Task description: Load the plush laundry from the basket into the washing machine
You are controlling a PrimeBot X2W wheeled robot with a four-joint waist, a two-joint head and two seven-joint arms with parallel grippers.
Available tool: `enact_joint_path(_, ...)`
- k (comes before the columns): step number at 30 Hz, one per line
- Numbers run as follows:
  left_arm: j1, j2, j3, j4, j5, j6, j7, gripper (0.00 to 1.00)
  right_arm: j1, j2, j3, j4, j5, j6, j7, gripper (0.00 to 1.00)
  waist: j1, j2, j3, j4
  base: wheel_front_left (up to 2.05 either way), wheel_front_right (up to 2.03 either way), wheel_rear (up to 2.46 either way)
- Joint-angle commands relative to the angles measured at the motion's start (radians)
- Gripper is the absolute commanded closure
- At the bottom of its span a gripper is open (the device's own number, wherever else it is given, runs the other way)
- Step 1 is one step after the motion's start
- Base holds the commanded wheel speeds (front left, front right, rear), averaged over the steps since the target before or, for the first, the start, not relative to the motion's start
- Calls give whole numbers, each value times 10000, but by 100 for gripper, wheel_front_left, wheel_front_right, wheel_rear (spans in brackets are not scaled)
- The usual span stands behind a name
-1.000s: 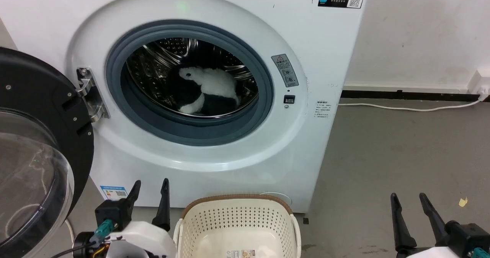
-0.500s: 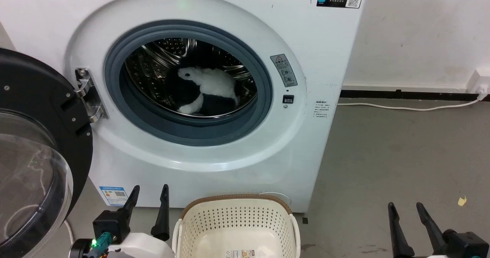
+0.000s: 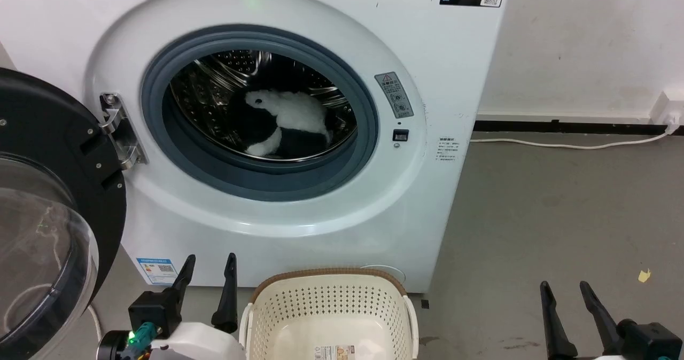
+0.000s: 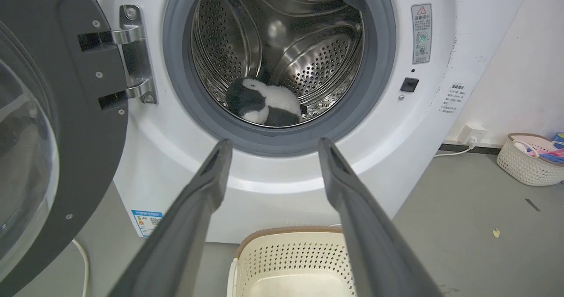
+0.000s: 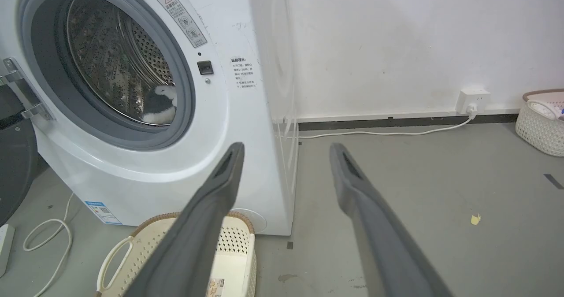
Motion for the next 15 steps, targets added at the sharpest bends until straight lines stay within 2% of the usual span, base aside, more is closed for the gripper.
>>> enact_joint_path(1,136,-1,12,-58,-35,36,19,0,53,11,3,-58,95,-7,15,0,-1,0,9,7,0,0,0)
enact_joint_path(13,113,36,67,33,-128,8,-36,0,57,11,18,-69,133,-7,19,0,-1,0,48,38,0,0,0)
enact_joint_path(14,-1,7,56,23,-132,-4,0,100,-1,0,12,-19,65,0,4,100,0,0,51,36,0,0,0)
enact_joint_path(15,-1,7,56,23,-132,-4,0,100,-1,0,12,-19,65,0,4,100,0,0,51,36,0,0,0)
